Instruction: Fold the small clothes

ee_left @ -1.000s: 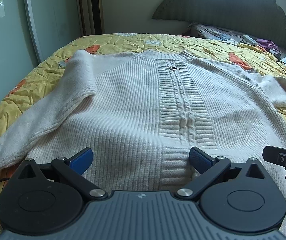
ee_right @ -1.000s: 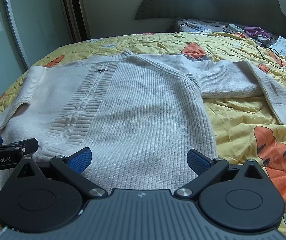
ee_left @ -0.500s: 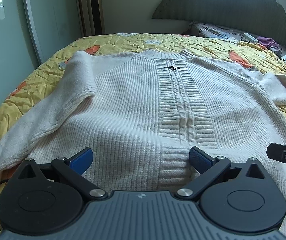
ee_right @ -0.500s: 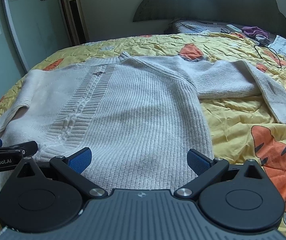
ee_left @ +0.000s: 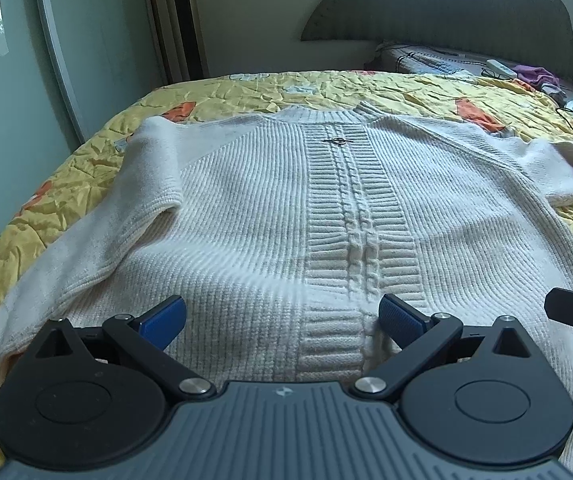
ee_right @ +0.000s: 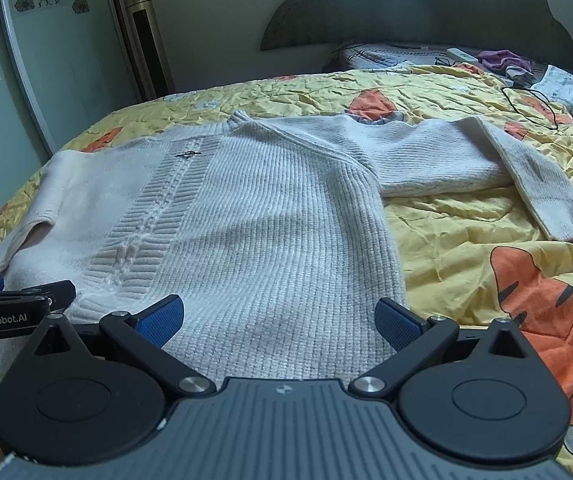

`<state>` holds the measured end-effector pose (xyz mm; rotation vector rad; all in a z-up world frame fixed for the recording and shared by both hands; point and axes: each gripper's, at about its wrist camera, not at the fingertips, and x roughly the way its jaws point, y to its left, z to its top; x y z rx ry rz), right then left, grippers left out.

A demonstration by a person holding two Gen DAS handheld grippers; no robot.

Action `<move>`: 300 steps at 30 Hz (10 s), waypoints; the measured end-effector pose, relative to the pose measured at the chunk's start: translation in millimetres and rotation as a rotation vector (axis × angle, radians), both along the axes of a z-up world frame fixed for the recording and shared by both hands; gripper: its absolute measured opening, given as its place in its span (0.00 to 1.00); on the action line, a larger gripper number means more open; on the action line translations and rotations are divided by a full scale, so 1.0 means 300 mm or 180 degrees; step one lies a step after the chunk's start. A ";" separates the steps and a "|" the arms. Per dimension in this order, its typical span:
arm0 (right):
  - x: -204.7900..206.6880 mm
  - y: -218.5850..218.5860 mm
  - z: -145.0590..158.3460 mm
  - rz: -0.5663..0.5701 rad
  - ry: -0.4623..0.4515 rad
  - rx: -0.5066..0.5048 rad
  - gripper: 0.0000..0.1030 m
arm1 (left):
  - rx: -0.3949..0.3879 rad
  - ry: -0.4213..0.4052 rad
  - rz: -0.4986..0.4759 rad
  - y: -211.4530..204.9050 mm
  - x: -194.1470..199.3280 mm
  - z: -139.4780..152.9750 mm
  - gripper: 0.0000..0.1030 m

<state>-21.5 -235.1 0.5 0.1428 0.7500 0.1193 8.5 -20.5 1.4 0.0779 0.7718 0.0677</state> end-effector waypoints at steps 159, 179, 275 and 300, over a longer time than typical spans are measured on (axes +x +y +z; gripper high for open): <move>0.744 0.435 0.064 0.0785 -0.0413 0.0015 0.14 | -0.0029 0.0051 0.0086 0.149 0.201 -0.054 1.00; 0.767 0.538 0.014 0.0869 -0.0371 -0.0182 0.14 | 0.0030 0.0128 0.0284 0.200 0.192 -0.061 1.00; 0.887 0.555 0.107 0.1091 -0.0335 0.0090 0.42 | -0.0234 -0.0039 0.0667 0.409 -0.001 0.033 1.00; 0.286 0.902 0.097 0.2751 -0.1426 -0.0975 0.58 | -0.1460 -0.0069 0.1655 0.774 -0.215 -0.006 1.00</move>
